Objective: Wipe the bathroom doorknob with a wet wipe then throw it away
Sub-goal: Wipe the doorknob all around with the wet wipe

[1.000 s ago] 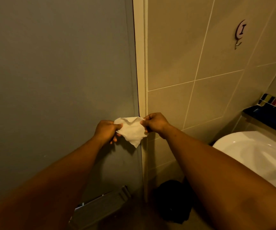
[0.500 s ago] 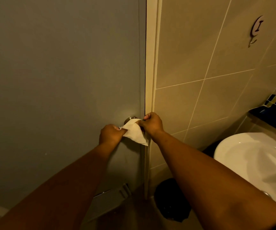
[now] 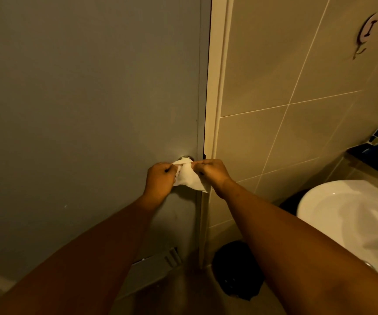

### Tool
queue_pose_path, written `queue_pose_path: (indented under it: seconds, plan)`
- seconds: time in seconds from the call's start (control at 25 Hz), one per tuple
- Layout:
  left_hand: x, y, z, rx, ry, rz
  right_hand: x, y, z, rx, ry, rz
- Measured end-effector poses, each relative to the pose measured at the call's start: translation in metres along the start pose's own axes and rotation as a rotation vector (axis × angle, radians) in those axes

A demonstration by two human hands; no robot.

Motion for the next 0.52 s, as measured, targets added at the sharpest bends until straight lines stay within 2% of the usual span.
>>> queue_pose_path:
  seconds: [0.08, 0.16, 0.28, 0.44, 0.52]
  plan:
    - [0.005, -0.017, -0.002, -0.150, -0.008, 0.141, 0.002, 0.000, 0.002, -0.014, -0.045, -0.027]
    - [0.005, -0.028, -0.001, -0.219, 0.052, 0.204, 0.001, -0.003, 0.000, -0.088, -0.030, -0.012]
    - [-0.001, -0.021, 0.003, -0.113, 0.140, 0.009, -0.003, -0.008, -0.001, -0.219, 0.009, 0.056]
    - [0.008, 0.004, 0.008, 0.153, 0.042, -0.066, 0.003, -0.011, 0.002, -0.346, 0.007, 0.214]
    - [0.012, 0.003, 0.011, 0.150, -0.012, -0.067, 0.007, -0.007, 0.005, -0.361, -0.002, 0.226]
Point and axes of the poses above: each hand's wrist, its own z-axis away from the middle knuckle, its own x-axis out of the palm, y = z × x, the point moved 9 cm from there along -z, towards the middle knuckle, and after that the axes turned 1 degree about y, right-handed, at the moved point
